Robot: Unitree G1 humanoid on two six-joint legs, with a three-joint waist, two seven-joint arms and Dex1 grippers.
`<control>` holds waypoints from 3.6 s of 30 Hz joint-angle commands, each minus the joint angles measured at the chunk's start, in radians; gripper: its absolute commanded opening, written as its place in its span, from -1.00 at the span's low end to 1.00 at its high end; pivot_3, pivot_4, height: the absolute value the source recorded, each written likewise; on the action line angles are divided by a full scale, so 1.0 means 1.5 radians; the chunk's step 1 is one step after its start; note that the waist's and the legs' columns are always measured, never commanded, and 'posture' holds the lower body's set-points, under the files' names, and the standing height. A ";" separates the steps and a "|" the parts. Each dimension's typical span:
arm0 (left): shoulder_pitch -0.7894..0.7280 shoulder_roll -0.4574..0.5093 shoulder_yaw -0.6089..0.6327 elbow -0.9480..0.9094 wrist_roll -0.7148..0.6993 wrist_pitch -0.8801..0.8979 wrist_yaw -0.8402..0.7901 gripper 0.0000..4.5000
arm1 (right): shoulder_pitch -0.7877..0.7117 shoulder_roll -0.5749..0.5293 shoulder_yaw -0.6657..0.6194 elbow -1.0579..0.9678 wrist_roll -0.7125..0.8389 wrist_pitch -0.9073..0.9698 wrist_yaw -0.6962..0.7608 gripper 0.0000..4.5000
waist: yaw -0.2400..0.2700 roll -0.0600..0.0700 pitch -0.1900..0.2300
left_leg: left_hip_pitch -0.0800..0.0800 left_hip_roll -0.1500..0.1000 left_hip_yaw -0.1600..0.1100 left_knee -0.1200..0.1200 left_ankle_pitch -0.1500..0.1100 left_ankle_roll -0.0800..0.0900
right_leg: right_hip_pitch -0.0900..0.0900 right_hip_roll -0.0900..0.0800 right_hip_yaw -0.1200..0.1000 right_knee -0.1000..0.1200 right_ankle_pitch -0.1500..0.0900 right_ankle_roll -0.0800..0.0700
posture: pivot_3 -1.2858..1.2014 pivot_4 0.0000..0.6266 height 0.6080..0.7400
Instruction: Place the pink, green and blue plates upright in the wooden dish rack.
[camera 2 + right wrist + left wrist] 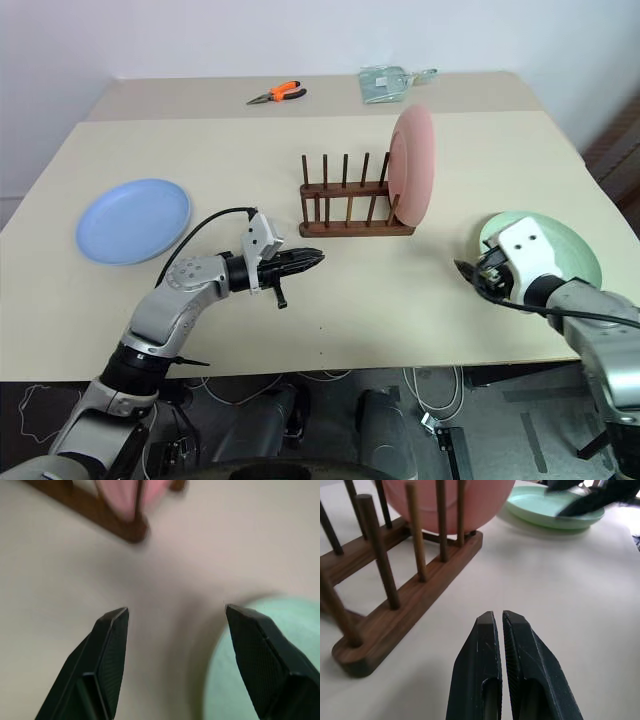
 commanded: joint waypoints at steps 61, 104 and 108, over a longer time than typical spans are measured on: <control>0.034 0.078 0.214 0.047 -0.038 -0.065 0.085 0.95 | -0.515 0.228 0.105 -0.053 0.320 -0.021 -0.152 0.31 | -0.021 0.002 0.001 | -0.001 0.000 0.000 -0.001 0.000 0.000 | -0.004 0.001 0.000 0.003 0.001 0.001 | 0.03 -0.52 0.68; -0.012 0.010 0.721 0.086 -0.237 0.357 0.628 -0.02 | -0.462 0.271 0.305 -0.029 -0.114 -0.220 0.138 1.00 | -0.017 -0.005 0.000 | 0.001 0.000 -0.001 -0.001 -0.002 -0.006 | -0.006 0.002 0.000 0.006 0.003 0.003 | 0.03 -0.52 0.68; -0.037 0.015 0.700 0.089 -0.246 0.330 0.617 -0.95 | -0.452 0.270 0.304 -0.035 -0.121 -0.214 0.146 1.00 | -0.017 -0.006 0.000 | 0.001 0.000 -0.001 0.000 -0.001 -0.006 | -0.006 0.002 0.000 0.006 0.003 0.003 | 0.03 -0.52 0.68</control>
